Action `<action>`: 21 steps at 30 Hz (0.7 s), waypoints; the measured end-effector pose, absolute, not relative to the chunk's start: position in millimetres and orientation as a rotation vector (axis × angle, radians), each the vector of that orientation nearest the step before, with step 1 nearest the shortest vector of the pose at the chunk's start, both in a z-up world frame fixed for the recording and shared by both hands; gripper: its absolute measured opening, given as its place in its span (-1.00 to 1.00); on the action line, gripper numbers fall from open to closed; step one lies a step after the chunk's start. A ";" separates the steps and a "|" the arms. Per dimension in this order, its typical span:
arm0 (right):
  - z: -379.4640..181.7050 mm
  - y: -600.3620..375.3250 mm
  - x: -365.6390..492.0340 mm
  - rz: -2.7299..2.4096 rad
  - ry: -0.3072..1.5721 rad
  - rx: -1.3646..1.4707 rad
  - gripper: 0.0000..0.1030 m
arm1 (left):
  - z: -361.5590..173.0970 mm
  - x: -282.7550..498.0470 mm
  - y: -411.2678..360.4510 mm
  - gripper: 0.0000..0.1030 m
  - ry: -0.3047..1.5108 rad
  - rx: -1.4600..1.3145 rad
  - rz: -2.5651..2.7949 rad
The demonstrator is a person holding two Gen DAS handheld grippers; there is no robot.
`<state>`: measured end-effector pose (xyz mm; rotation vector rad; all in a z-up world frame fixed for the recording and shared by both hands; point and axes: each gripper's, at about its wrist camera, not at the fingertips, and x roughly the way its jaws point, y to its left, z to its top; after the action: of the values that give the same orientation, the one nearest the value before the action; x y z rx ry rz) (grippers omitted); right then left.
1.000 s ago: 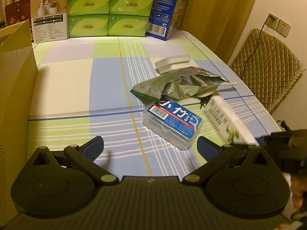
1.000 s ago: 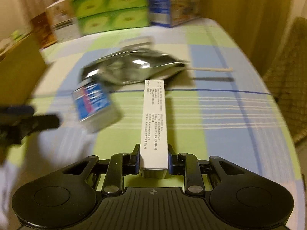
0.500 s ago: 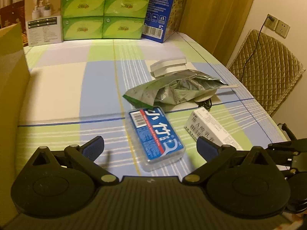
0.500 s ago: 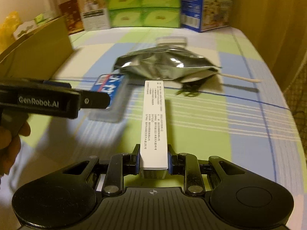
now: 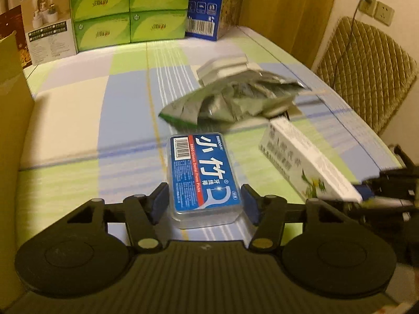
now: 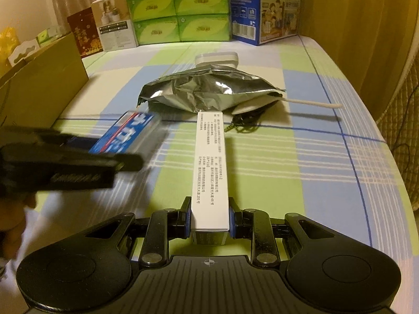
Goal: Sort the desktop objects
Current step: 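Grasp the white medicine box with the right tool while the left tool grasps the blue floss box, then lift both boxes and carry them over the cardboard box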
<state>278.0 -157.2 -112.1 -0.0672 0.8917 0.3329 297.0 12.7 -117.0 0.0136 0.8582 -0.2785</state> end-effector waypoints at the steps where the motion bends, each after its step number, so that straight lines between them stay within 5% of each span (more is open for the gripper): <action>1: -111.2 -158.8 274.1 0.331 0.893 -0.063 -0.55 | -115.3 288.2 13.8 0.06 0.872 0.014 -0.287; 10: -109.7 -162.3 223.0 0.338 0.899 -0.072 -0.54 | -114.2 210.9 13.3 0.07 0.894 0.022 -0.315; 21: -114.8 -158.9 239.8 0.336 0.864 -0.069 -0.52 | -115.7 224.6 7.0 0.14 0.853 0.039 -0.304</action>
<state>239.8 -158.9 -114.8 -0.0689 0.8639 0.3362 224.6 7.0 -115.7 0.0389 0.8531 -0.3040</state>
